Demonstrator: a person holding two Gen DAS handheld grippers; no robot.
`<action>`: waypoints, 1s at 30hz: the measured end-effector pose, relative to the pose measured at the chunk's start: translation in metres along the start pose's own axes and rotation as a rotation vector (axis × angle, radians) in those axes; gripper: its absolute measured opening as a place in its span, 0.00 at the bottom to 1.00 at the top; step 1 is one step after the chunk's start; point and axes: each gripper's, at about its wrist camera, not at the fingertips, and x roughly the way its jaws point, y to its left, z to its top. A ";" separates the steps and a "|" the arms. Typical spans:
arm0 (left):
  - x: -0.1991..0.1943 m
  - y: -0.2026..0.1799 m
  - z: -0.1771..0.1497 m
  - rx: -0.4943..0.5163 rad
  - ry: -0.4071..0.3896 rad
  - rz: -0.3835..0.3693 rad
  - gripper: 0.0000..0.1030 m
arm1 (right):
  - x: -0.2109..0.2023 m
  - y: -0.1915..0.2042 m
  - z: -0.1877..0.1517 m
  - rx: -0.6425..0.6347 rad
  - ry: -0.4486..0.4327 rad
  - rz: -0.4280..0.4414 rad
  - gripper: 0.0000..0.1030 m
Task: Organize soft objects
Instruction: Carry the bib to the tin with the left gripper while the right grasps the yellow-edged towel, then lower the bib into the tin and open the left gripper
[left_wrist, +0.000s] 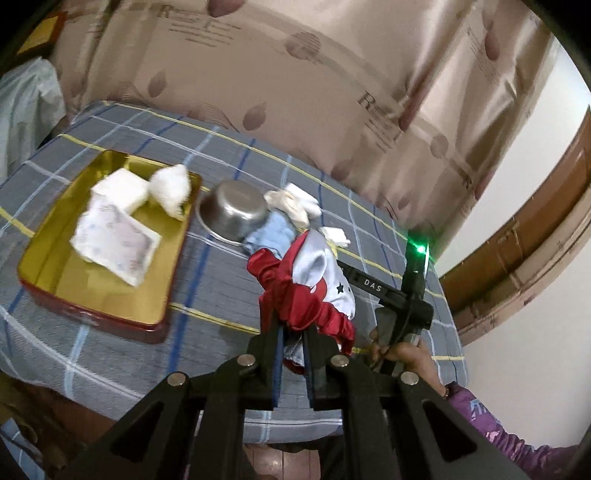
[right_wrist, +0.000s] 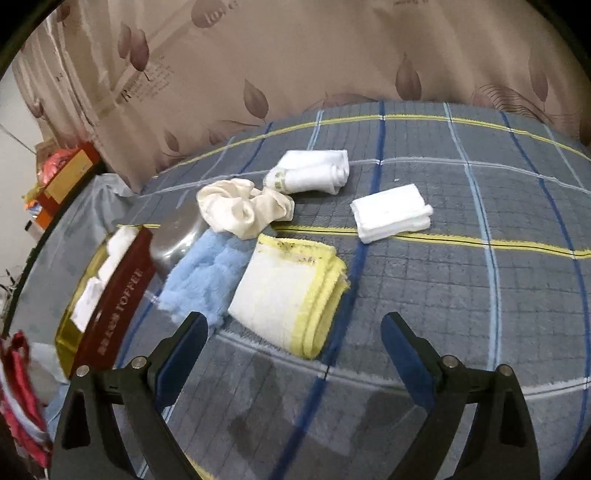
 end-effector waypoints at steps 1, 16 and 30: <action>-0.004 0.005 0.001 -0.009 -0.003 0.000 0.09 | 0.006 0.000 0.001 0.008 0.015 -0.008 0.91; -0.039 0.079 0.023 -0.111 -0.103 0.123 0.09 | -0.001 0.009 -0.004 -0.052 -0.023 -0.029 0.21; 0.016 0.135 0.097 -0.111 -0.135 0.299 0.10 | -0.022 0.004 -0.031 -0.091 -0.086 -0.036 0.20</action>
